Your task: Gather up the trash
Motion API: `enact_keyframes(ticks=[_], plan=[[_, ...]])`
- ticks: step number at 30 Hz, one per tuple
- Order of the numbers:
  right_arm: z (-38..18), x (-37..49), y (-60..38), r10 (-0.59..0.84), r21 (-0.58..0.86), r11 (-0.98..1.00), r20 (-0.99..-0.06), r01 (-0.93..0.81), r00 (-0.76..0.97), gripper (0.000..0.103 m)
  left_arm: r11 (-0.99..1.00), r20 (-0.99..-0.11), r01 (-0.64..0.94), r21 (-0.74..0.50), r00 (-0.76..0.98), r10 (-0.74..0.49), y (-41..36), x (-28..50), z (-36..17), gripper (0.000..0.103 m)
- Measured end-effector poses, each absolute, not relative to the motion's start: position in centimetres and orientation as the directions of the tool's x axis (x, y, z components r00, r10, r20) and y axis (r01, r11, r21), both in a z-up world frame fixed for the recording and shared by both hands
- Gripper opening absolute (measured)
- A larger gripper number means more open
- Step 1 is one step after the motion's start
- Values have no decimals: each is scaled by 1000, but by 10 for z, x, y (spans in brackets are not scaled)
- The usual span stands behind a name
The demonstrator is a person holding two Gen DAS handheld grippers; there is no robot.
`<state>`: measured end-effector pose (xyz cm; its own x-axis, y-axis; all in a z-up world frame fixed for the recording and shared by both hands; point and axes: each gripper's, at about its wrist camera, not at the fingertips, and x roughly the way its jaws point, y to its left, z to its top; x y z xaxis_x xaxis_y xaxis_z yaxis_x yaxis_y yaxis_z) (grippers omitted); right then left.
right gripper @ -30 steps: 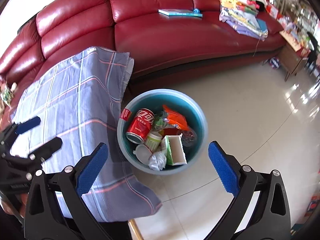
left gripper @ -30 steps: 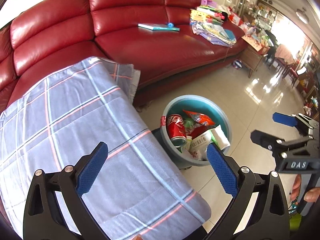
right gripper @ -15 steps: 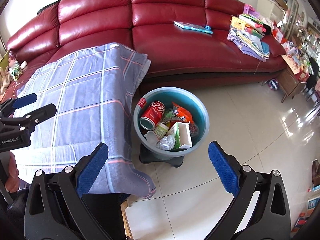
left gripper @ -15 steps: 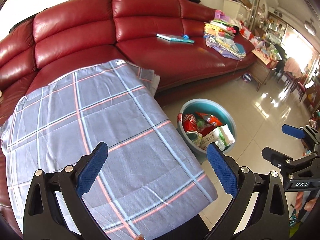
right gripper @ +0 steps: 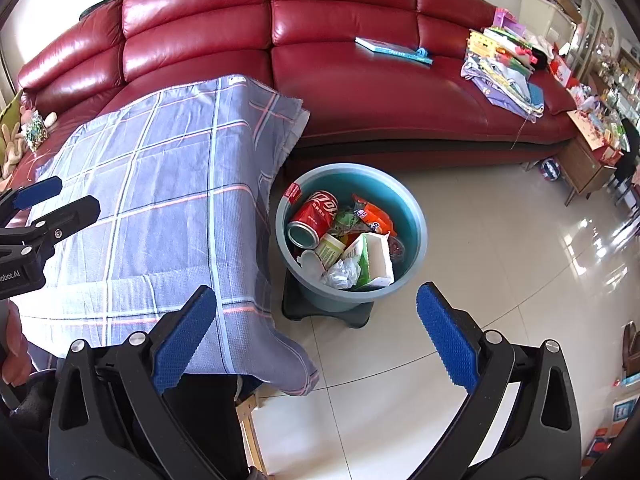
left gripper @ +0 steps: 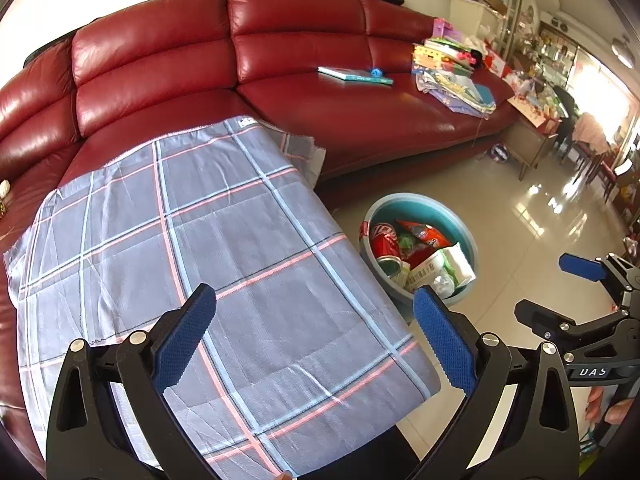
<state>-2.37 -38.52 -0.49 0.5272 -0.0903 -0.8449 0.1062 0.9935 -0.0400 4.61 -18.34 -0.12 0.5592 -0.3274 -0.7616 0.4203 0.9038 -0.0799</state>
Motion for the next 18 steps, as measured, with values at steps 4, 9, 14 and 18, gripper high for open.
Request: enact_keyframes(ticks=[4, 9, 14, 18], plan=[[-12, -21, -386, -86, -34, 994, -852, 108, 516, 96, 903, -771, 422, -78, 549, -323, -187, 48, -7, 99], [-23, -17, -387, -82, -31, 994, -864, 109, 497, 96, 906, -780, 416, -78, 540, -315, -190, 50, -15, 99], [-31, -14, -386, -75, -27, 994, -873, 107, 482, 96, 908, -789, 409, -86, 529, -313, -191, 54, -22, 99], [-35, -11, -385, -73, -27, 994, -877, 103, 475, 96, 909, -796, 406, -90, 520, -311, -192, 56, -28, 99]])
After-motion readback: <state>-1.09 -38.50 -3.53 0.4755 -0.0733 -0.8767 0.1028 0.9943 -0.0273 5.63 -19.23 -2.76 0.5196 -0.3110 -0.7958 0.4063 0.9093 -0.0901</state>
